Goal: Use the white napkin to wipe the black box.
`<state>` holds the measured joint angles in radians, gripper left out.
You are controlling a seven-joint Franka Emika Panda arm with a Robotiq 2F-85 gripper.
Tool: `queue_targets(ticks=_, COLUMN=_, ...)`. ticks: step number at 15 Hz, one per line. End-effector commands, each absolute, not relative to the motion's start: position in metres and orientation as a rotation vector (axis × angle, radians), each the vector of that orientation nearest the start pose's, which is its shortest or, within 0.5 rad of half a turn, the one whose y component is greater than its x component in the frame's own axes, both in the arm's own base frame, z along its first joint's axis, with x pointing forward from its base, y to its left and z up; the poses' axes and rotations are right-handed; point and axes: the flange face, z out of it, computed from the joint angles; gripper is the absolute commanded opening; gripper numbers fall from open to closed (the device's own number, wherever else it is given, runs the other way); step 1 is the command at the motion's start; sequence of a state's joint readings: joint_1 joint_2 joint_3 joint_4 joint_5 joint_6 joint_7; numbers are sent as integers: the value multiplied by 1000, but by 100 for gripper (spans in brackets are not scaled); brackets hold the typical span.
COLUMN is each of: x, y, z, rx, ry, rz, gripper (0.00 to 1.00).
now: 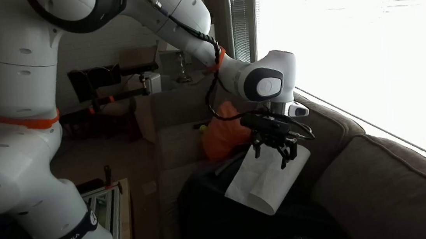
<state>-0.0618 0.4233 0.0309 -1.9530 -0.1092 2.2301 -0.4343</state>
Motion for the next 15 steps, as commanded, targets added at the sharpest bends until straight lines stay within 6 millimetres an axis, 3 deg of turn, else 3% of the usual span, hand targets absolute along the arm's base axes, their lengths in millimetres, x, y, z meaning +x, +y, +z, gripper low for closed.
queue_targets(ticks=1, x=611, y=-29, z=227, rx=-3042, ry=-778, rz=270, gripper=100)
queue_targets(ticks=2, x=604, y=-27, z=238, rx=-3062, ry=-759, rz=270, gripper=100)
queue_targets(ticks=8, x=608, y=-34, z=235, rx=-3067, ry=-715, rz=231, gripper=100)
queue_targets(ticks=11, x=621, y=-6, z=219, rx=-3063, ry=-602, rz=102, gripper=100)
queue_targets(ticks=15, x=623, y=36, z=193, rx=-3034, ry=-560, rz=27, gripper=100)
